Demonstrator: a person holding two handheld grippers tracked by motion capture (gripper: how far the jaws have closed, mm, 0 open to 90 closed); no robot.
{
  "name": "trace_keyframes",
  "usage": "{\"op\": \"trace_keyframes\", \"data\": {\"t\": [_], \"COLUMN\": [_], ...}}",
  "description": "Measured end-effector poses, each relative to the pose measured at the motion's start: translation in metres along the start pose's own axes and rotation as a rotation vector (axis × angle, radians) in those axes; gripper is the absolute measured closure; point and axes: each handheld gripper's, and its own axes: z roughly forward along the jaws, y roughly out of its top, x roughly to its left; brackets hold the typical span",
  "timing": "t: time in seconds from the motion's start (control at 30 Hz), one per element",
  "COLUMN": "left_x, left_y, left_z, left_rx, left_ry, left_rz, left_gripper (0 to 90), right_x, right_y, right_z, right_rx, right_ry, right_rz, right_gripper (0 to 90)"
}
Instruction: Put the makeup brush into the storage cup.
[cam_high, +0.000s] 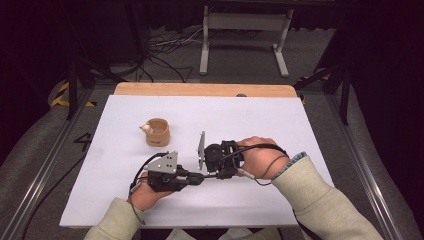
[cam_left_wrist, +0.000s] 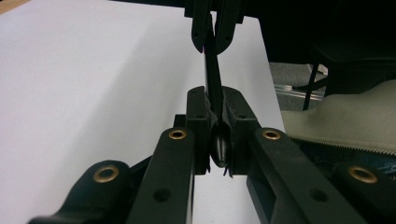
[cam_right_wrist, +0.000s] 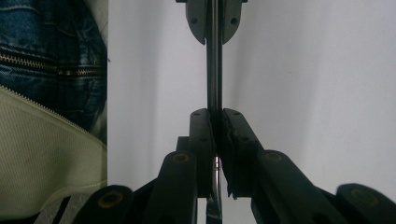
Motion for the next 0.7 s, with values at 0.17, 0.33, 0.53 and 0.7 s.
{"op": "trace_keyframes", "data": {"t": [0.17,0.33,0.53,0.7], "left_x": [0.000,0.000,0.001,0.001], "left_y": [0.000,-0.001,-0.001,0.000], "left_z": [-0.002,-0.004,-0.005,-0.005], "left_rx": [0.001,-0.015,-0.026,-0.033], "left_ry": [0.004,0.007,-0.005,-0.011], "left_rz": [-0.010,-0.005,-0.006,-0.003], "left_gripper": [83.2,83.2,83.3,83.2], "right_x": [-0.003,-0.004,-0.004,-0.003], "right_y": [-0.010,-0.028,-0.053,-0.071], "right_z": [-0.011,-0.024,-0.028,-0.024], "right_rx": [-0.118,-0.287,-0.443,-0.562], "right_ry": [-0.008,-0.018,-0.026,-0.016], "right_rz": [0.028,0.057,0.111,0.154], "right_gripper": [74.3,71.4,67.8,65.9]}}
